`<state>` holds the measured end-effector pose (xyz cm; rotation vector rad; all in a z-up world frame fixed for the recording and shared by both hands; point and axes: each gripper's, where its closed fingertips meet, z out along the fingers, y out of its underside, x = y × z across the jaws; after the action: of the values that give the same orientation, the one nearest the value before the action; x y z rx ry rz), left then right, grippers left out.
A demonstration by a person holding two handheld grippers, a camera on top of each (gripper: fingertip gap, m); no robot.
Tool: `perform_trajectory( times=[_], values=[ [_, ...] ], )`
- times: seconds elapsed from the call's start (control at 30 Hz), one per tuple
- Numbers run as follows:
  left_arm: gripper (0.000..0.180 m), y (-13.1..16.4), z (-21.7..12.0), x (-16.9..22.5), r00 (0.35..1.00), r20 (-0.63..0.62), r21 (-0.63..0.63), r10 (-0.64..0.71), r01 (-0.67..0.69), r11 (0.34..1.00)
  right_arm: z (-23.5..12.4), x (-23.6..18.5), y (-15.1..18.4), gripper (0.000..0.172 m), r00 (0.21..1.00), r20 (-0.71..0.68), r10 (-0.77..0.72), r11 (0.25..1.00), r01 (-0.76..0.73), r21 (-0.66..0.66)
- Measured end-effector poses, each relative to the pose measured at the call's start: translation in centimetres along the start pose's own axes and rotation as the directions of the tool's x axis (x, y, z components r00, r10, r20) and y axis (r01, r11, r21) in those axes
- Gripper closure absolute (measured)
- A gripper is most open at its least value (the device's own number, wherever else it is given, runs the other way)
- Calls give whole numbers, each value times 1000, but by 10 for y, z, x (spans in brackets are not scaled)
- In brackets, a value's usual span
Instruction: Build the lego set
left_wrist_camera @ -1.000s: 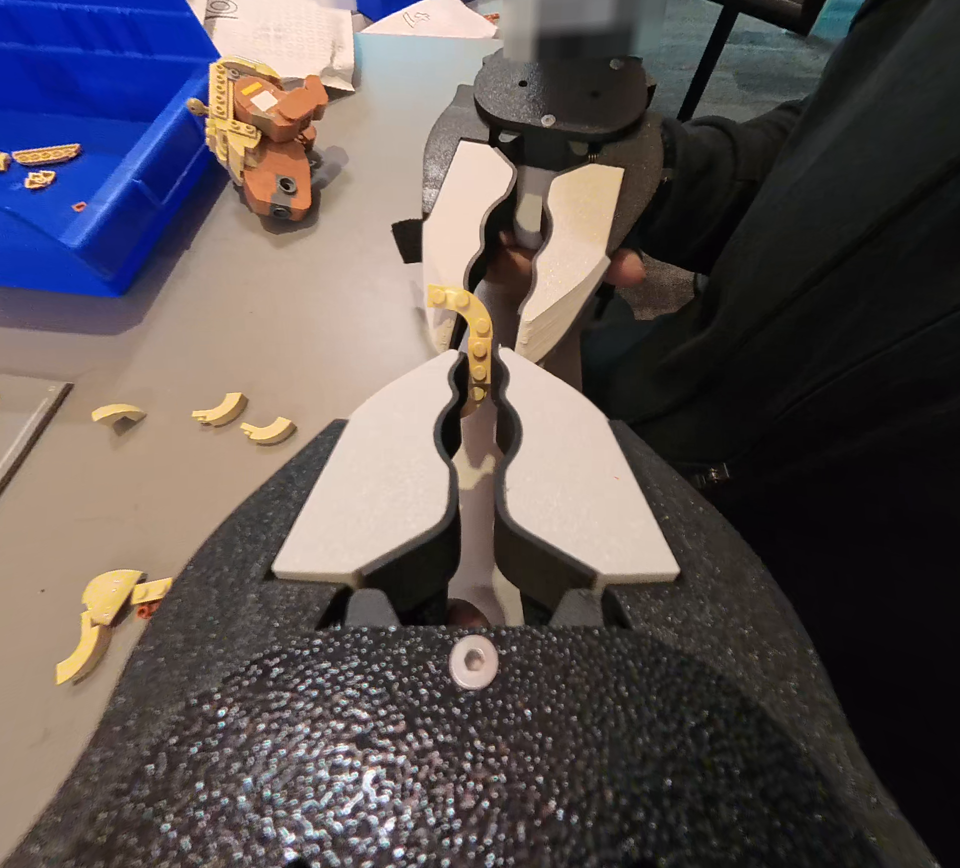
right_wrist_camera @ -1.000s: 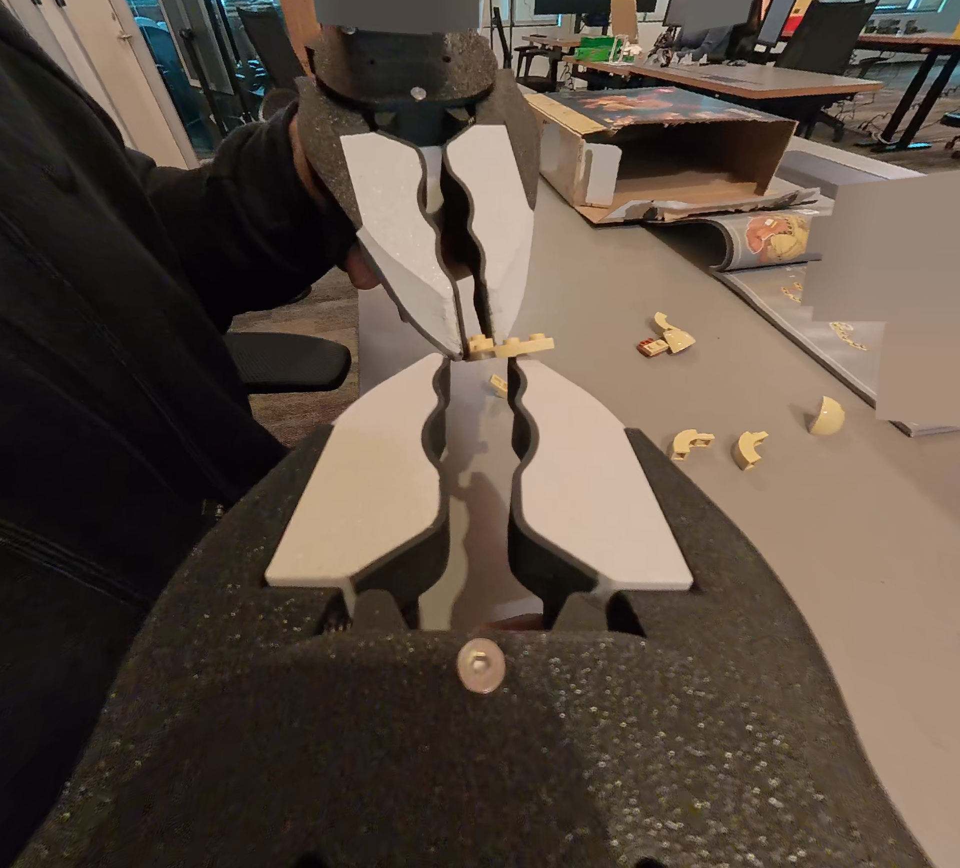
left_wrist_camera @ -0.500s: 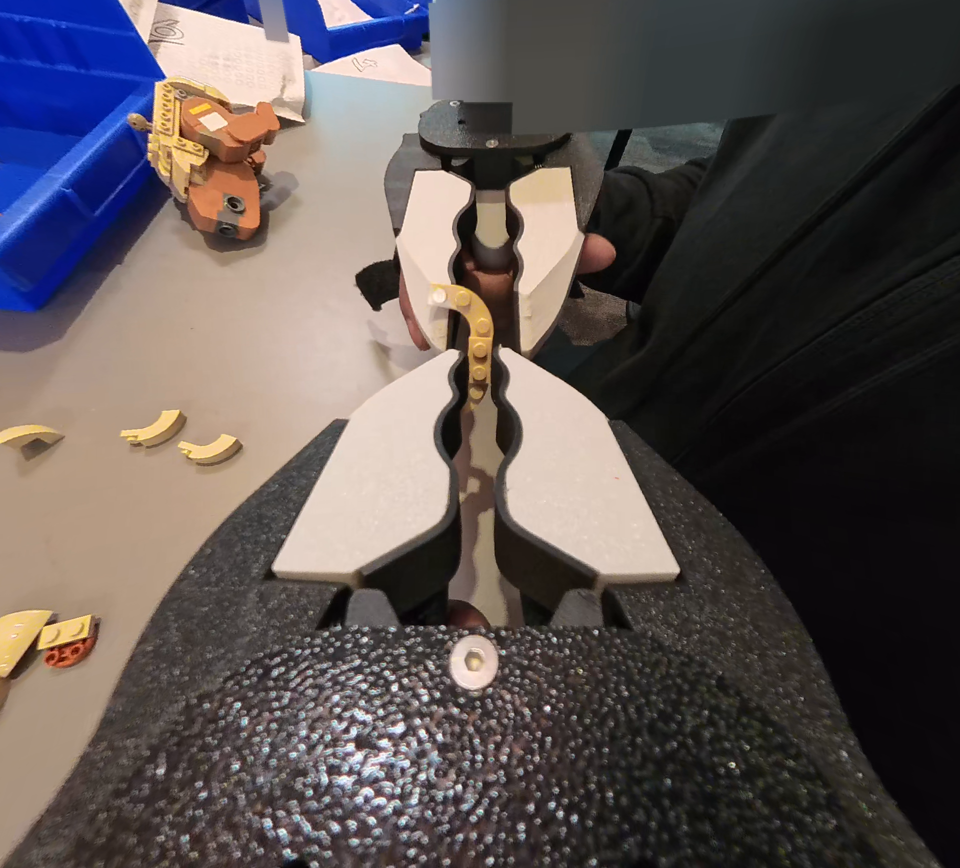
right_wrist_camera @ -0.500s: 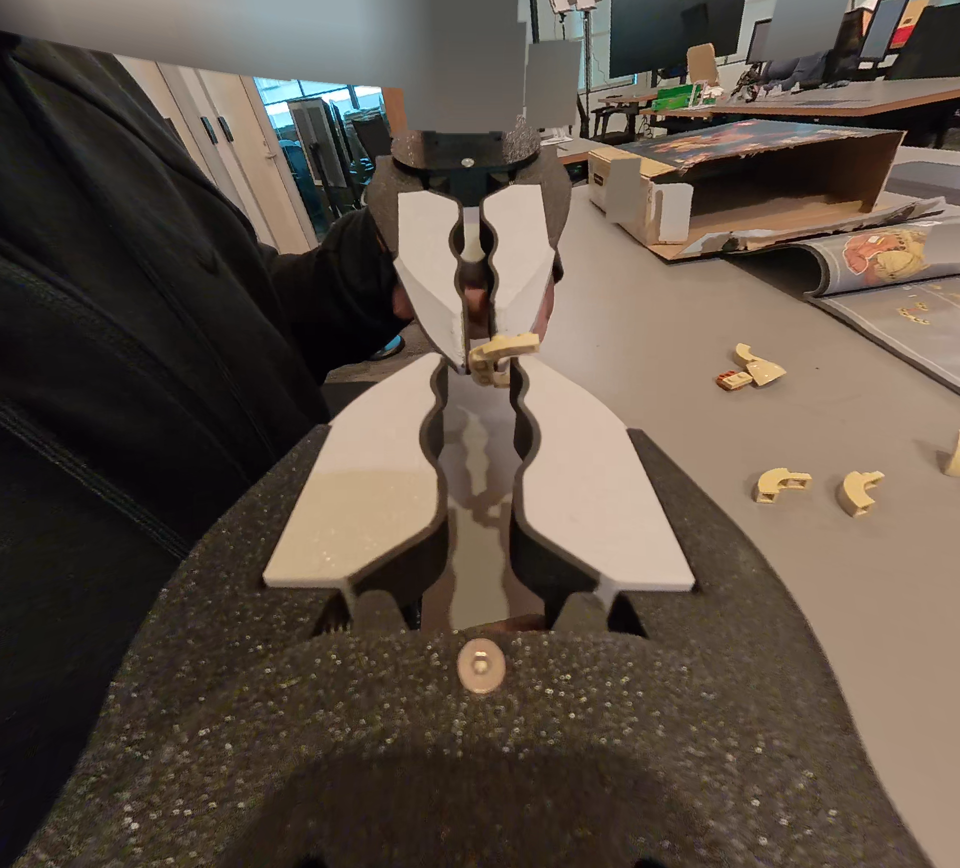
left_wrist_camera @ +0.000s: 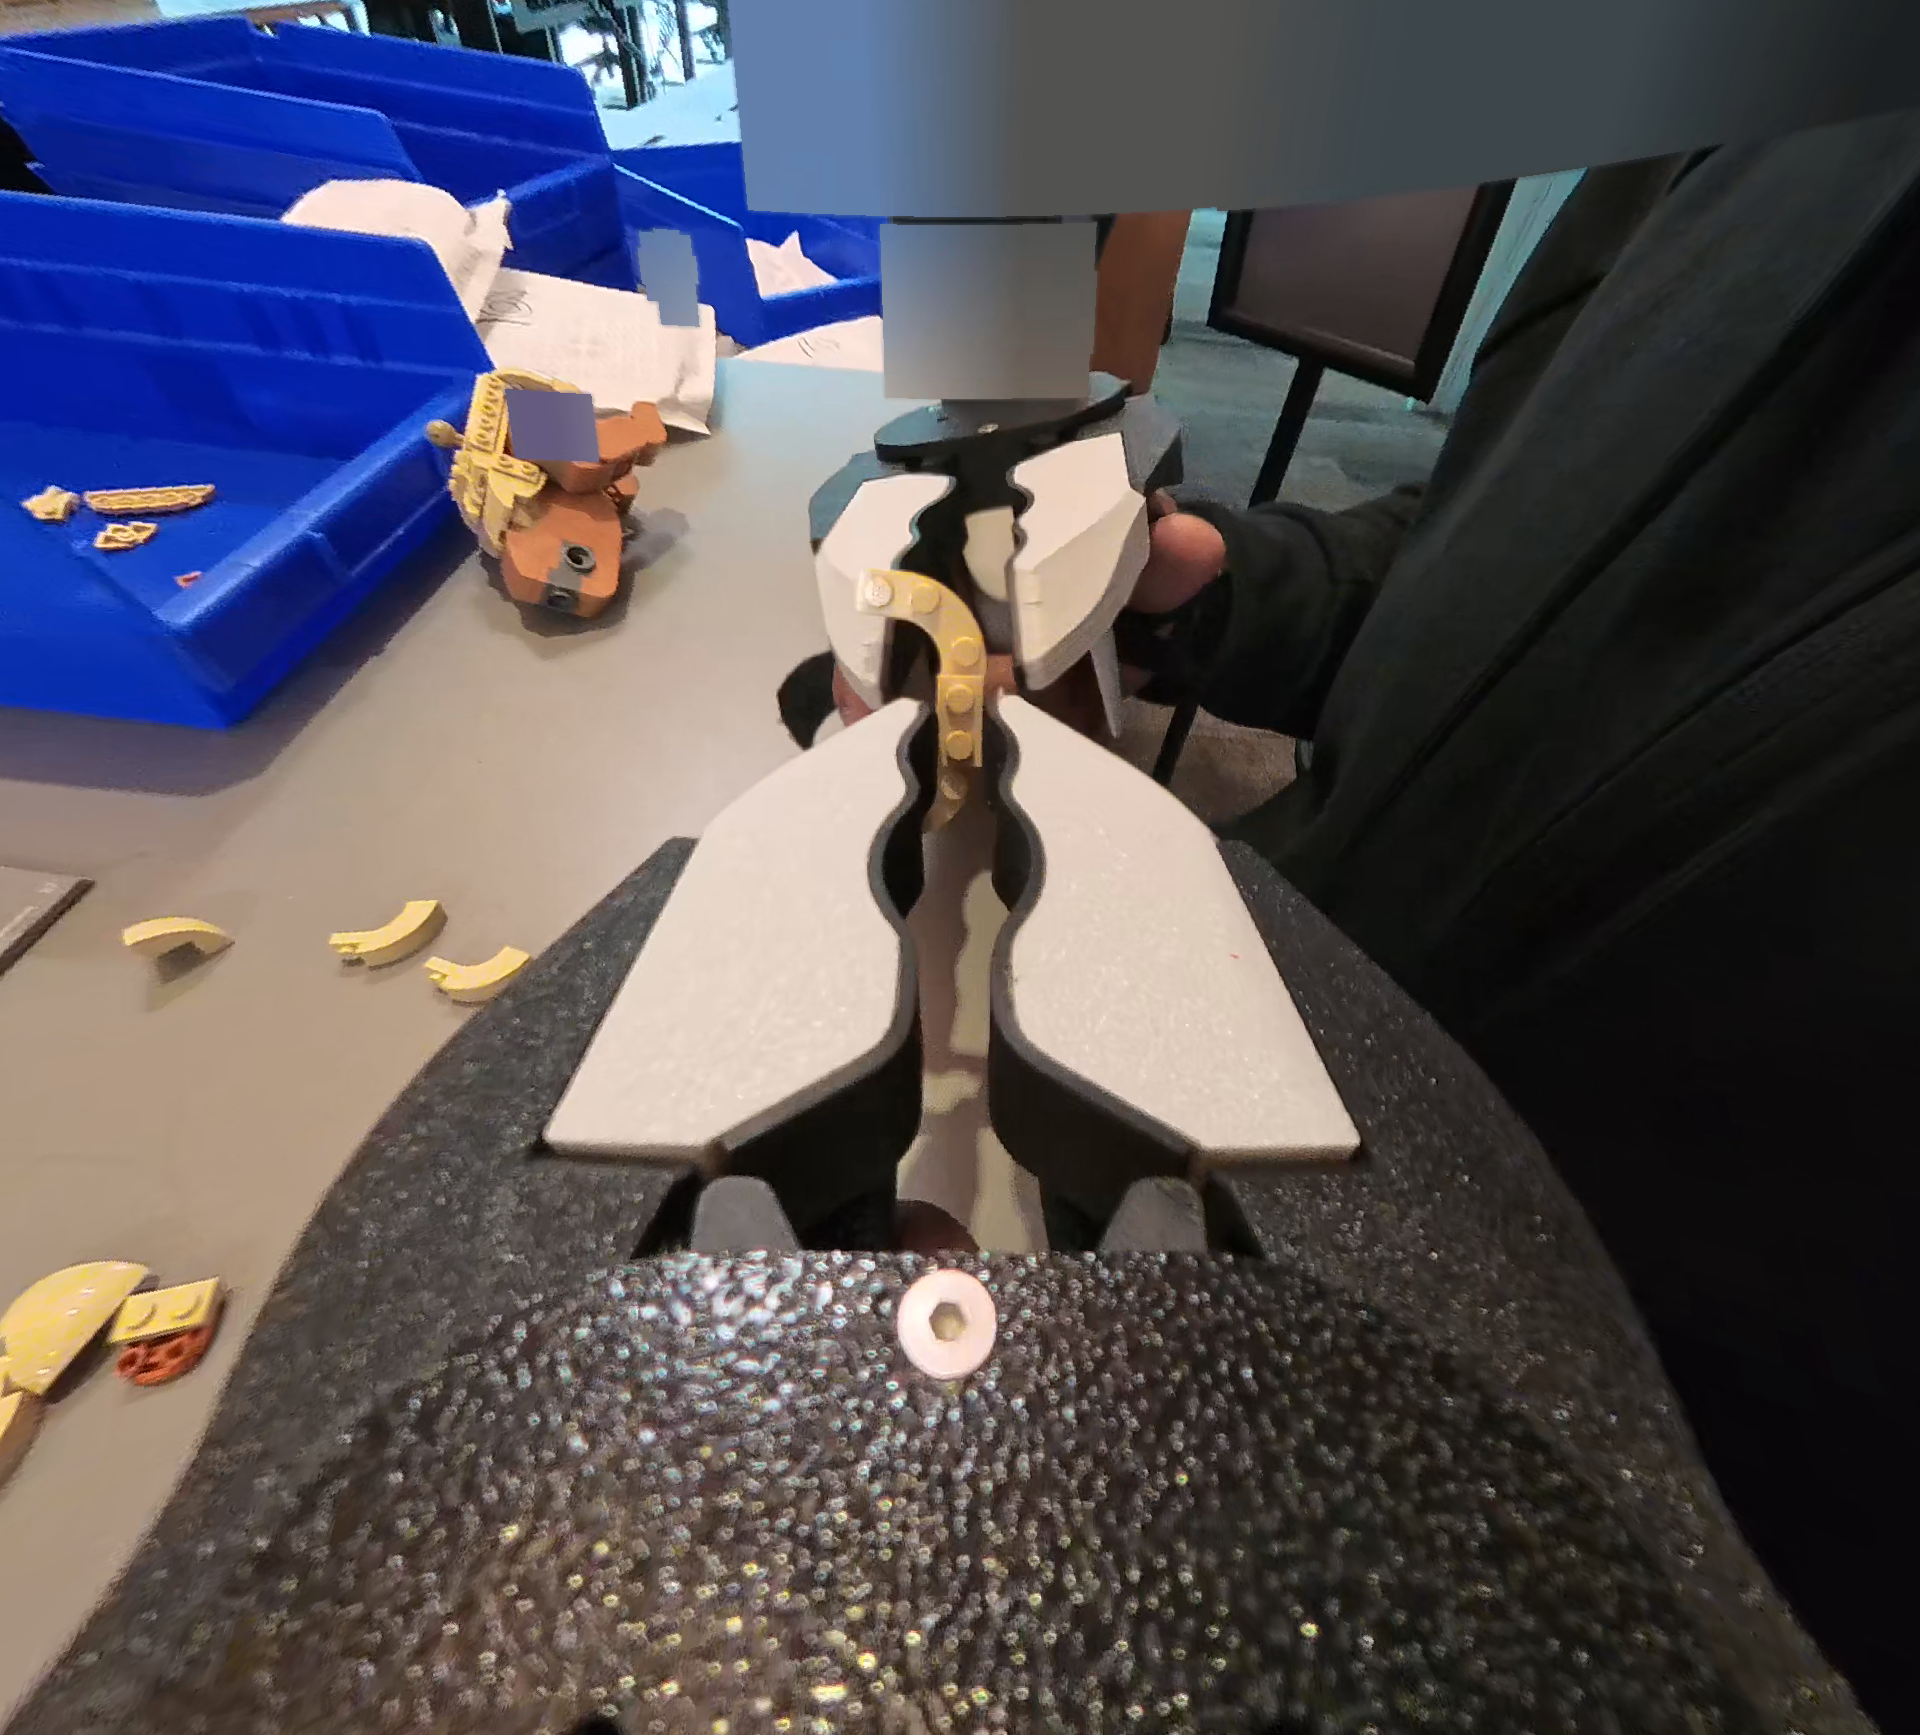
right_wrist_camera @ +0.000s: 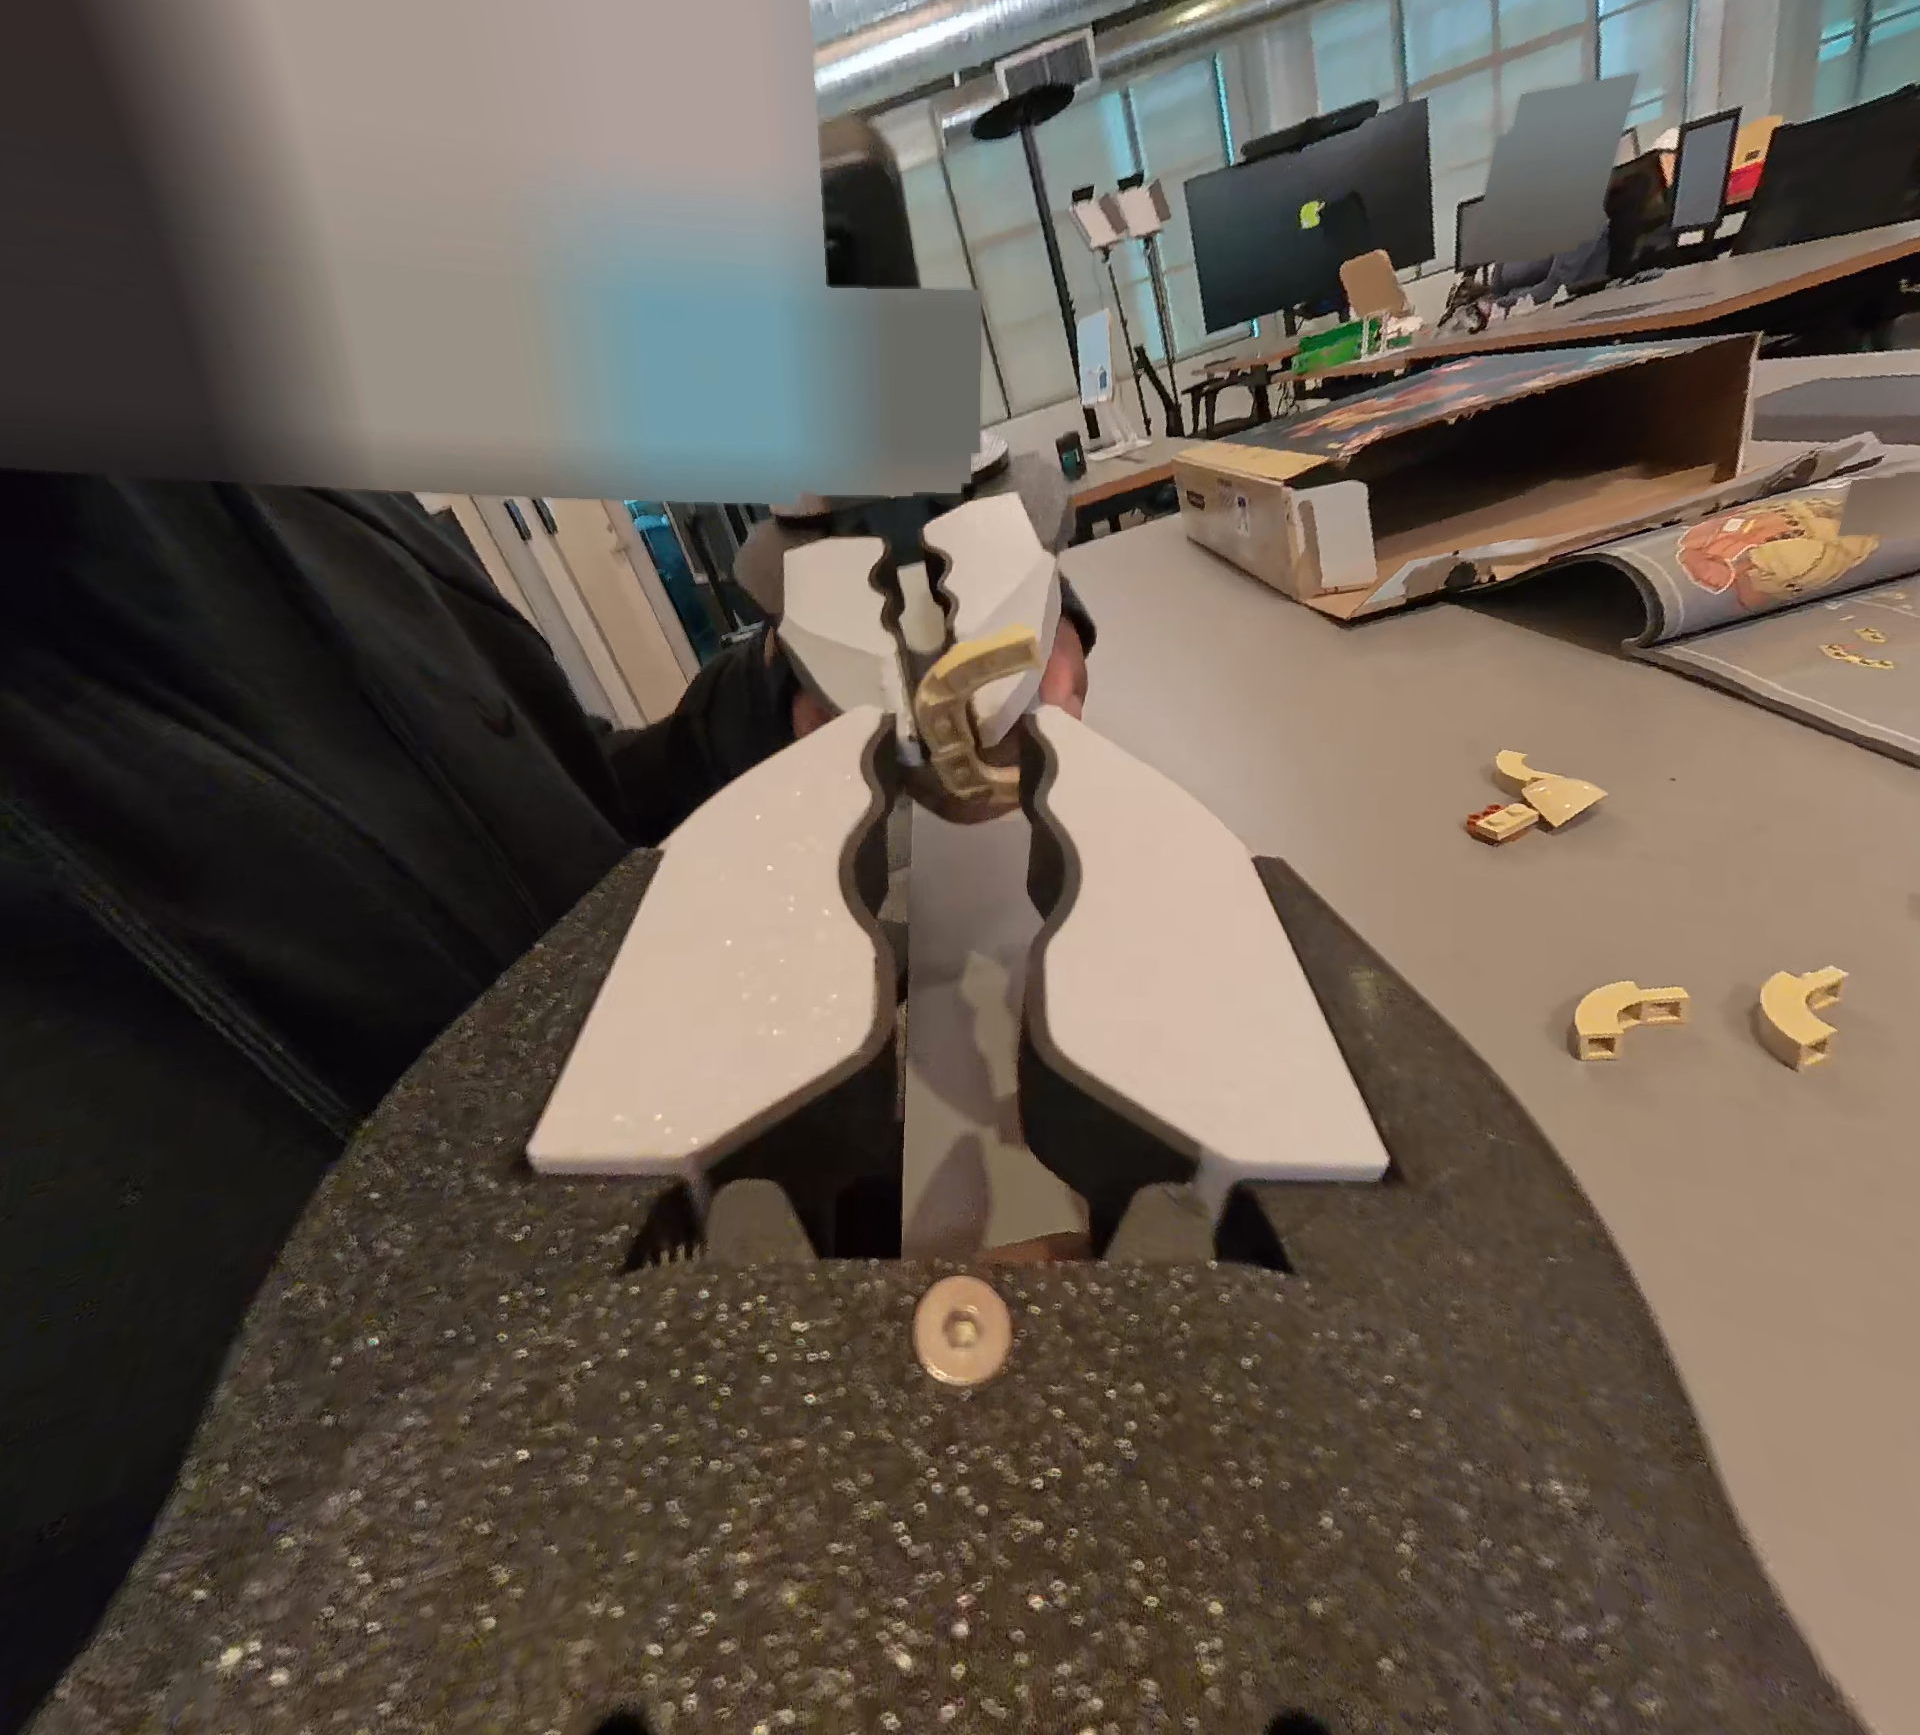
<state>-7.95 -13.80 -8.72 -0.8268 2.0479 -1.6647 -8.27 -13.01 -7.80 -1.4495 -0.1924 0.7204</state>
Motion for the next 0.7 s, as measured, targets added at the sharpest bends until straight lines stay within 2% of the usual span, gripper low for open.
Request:
perform_trajectory(
  times=[0.27,0.4,0.53,0.7],
  values=[
    [173,3,6,0,998,44,22,36,-37,999,0,0,-6,154,994,34,103,993,-105,56],
    [173,6,3,0,986,47,-28,158,-157,987,2,-4,-5,153,977,94,189,980,-194,44],
    [173,9,1,0,950,38,-103,311,-306,946,2,-6,-4,157,953,137,269,961,-275,25],
    [173,8,-1,-1,918,-3,-123,397,-395,911,2,-6,-5,158,928,173,329,941,-338,26]
  ],
)
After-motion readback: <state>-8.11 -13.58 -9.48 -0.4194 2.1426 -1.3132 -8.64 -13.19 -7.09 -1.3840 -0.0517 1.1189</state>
